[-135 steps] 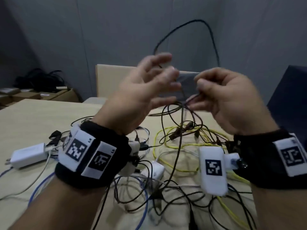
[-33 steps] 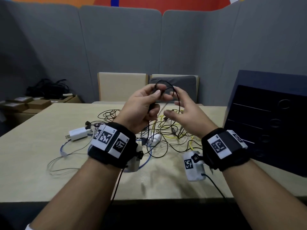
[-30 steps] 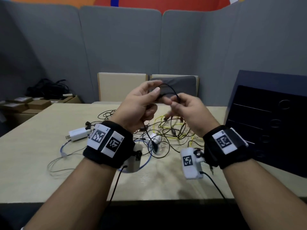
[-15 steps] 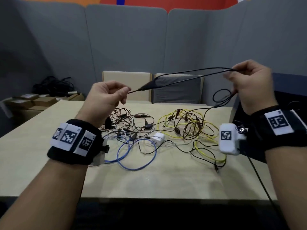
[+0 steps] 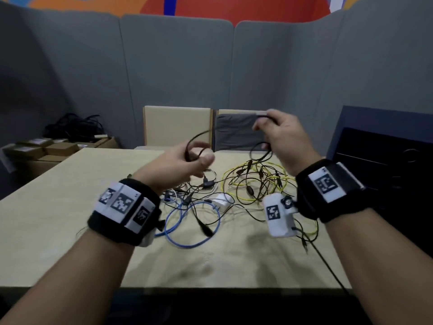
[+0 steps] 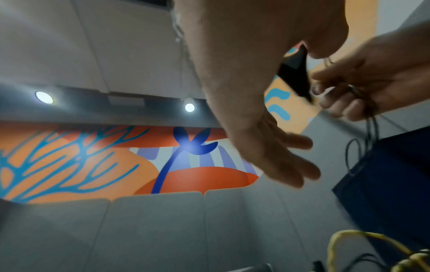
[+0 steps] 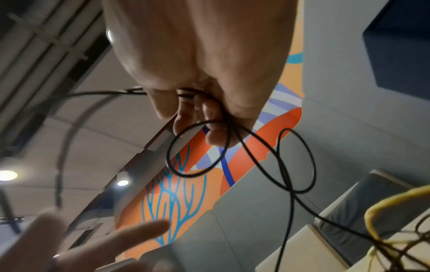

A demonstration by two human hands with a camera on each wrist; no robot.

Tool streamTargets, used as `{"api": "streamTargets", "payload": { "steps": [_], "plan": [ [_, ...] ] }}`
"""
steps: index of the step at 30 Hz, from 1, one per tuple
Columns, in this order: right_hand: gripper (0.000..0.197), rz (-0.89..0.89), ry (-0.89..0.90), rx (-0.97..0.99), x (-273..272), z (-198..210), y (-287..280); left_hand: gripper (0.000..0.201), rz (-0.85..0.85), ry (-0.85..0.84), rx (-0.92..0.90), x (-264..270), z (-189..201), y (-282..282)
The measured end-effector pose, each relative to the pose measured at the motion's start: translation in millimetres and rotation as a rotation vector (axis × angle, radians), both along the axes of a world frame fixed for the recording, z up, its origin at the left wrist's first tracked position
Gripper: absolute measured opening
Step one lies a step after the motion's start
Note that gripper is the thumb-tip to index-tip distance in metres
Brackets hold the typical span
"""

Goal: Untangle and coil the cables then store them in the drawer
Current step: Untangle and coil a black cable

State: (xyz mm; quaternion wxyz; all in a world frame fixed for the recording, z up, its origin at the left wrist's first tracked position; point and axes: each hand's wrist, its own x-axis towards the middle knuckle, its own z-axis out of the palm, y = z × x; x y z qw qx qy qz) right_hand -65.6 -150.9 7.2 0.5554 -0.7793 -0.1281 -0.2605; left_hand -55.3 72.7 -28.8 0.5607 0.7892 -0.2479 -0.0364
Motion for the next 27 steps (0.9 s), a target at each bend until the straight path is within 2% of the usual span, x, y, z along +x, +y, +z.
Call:
{"api": "streamTargets", "payload": {
  "steps": [1, 3, 5, 8, 12, 13, 15, 16, 18, 19, 21, 23, 26, 27],
  "plan": [
    [0.025, 0.044, 0.010, 0.000, 1, -2, 7, 0.038, -0.037, 0.018, -0.047, -1, -3, -9],
    [0.021, 0.152, 0.050, 0.080, 1, -4, 11, 0.024, -0.103, 0.089, -0.248, 0, -9, -20],
    [0.023, 0.210, 0.076, 0.194, 2, -1, 1, 0.014, -0.097, 0.147, -0.420, 4, -11, -20],
    [0.025, 0.092, 0.045, 0.259, 7, 5, -28, 0.021, -0.150, 0.193, -0.445, 10, -16, -6],
    [0.026, -0.250, 0.002, 0.087, 26, 4, -57, 0.016, -0.237, 0.228, -0.403, 12, -15, 3],
    [0.024, -0.311, 0.030, 0.021, 33, 2, -61, 0.013, -0.230, 0.234, -0.425, 14, -14, 1],
    [0.010, -0.371, 0.167, -0.230, 39, -4, -59, 0.014, -0.162, 0.227, -0.456, 17, -10, -6],
    [0.020, -0.364, 0.229, -0.385, 39, -9, -53, 0.014, -0.117, 0.207, -0.446, 20, -8, -11],
    [0.058, -0.199, 0.234, -0.564, 36, -20, -34, 0.011, -0.039, 0.135, -0.377, 26, -4, -22],
    [0.068, -0.103, 0.203, -0.562, 35, -25, -23, 0.010, -0.008, 0.090, -0.332, 29, -1, -28],
    [0.064, 0.068, 0.132, -0.475, 38, -33, -3, 0.005, 0.046, -0.013, -0.238, 37, 6, -37],
    [0.040, 0.184, 0.065, -0.324, 48, -40, 7, 0.005, 0.085, -0.100, -0.169, 48, 12, -43],
    [0.001, 0.238, 0.029, -0.066, 68, -40, 6, 0.019, 0.137, -0.178, -0.102, 68, 15, -45],
    [0.011, 0.239, 0.024, 0.027, 74, -39, 2, 0.026, 0.158, -0.177, -0.067, 75, 15, -44]
  ]
}}
